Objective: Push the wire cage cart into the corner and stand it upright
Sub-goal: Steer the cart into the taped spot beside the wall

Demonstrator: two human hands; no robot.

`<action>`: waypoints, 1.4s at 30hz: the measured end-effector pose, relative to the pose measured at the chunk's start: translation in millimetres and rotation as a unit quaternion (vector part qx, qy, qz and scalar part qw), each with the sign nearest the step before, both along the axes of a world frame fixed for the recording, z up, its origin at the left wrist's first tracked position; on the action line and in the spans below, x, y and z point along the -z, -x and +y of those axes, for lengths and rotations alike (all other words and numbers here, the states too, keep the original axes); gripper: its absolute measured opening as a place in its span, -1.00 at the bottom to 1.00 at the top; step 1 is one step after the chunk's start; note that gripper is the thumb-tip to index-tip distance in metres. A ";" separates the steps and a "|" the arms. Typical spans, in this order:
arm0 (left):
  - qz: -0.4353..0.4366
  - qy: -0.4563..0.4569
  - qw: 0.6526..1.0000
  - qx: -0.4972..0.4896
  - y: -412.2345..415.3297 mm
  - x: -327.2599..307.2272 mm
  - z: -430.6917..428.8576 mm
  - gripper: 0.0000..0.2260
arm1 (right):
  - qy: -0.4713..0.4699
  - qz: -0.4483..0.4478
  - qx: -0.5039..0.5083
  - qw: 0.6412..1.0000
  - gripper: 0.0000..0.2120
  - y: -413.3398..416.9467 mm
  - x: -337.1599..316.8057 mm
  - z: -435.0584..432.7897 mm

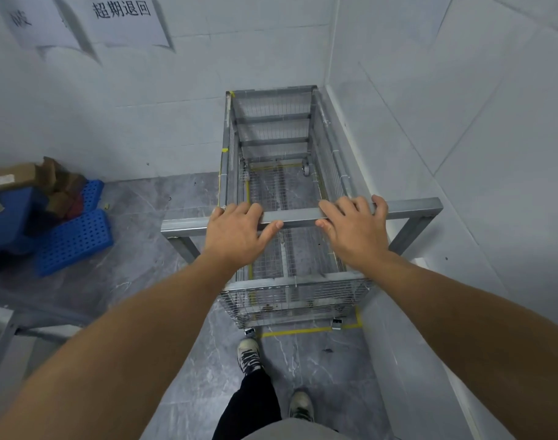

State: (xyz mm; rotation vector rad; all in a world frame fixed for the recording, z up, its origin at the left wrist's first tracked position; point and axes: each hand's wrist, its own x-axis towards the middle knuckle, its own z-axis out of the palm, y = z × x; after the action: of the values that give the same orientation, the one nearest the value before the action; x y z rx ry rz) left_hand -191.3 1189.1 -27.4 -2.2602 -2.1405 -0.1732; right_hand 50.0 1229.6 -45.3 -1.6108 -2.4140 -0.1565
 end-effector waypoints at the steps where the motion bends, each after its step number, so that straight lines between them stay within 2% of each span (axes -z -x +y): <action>1: 0.002 0.002 1.000 -0.002 0.1 0.1 0.1 -0.46 | -0.002 0.000 -0.001 1.000 -0.61 0.2 0.3 0.3; 9: -0.022 0.031 0.999 -0.010 -1.8 -4.5 -0.3 -0.53 | -0.002 -0.004 -0.009 1.000 -0.64 -0.5 1.6 2.8; 14: -0.028 0.048 0.998 -0.021 -3.1 -6.3 -0.9 -0.44 | -0.006 0.006 -0.016 1.000 -0.67 -1.1 3.4 3.2; 24: -0.027 0.053 0.998 -0.017 -5.6 -7.8 0.2 -0.48 | 0.001 0.017 -0.021 1.000 -0.68 -3.6 4.0 5.4; 36: -0.017 0.075 0.997 -0.009 -2.5 -10.7 2.6 -0.50 | 0.044 0.000 -0.015 0.999 -0.63 -2.1 -7.3 2.6; 42: -0.016 0.090 0.996 0.022 6.5 -15.1 2.6 -0.51 | 0.059 0.028 -0.013 0.998 -0.60 -2.8 -10.1 2.4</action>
State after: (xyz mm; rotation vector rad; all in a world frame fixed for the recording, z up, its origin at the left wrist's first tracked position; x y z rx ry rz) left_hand -197.9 1191.7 -12.3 -2.4155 -2.2064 -0.0173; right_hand 52.8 1232.0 -35.1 -1.6100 -2.4415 0.0358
